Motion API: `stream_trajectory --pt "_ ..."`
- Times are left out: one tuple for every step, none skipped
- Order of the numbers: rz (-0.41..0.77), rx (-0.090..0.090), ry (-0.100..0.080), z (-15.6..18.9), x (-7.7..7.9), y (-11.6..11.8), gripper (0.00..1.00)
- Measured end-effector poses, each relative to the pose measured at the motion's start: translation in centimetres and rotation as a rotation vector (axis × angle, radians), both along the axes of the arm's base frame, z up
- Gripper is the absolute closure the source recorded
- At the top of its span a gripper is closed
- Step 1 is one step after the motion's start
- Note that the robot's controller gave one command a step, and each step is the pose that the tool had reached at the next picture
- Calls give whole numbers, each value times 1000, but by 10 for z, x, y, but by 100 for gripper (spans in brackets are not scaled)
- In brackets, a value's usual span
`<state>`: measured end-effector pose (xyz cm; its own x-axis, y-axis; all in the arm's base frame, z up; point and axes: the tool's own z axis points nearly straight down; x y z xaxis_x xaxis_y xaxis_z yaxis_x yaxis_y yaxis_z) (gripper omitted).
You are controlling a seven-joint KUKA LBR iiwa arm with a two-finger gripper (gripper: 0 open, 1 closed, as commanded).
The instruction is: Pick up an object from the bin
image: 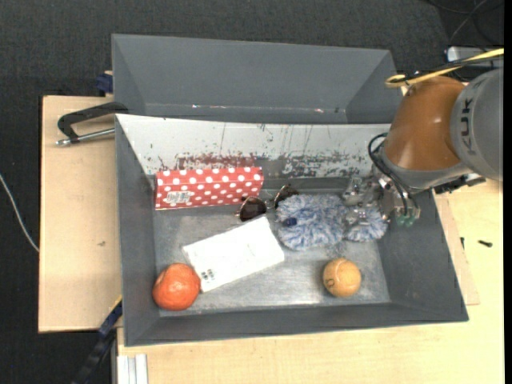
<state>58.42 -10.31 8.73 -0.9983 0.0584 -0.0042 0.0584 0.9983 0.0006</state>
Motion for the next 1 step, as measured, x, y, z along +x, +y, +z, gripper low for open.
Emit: stream_trajectory --pt "0 0 1 10 0 0 100"
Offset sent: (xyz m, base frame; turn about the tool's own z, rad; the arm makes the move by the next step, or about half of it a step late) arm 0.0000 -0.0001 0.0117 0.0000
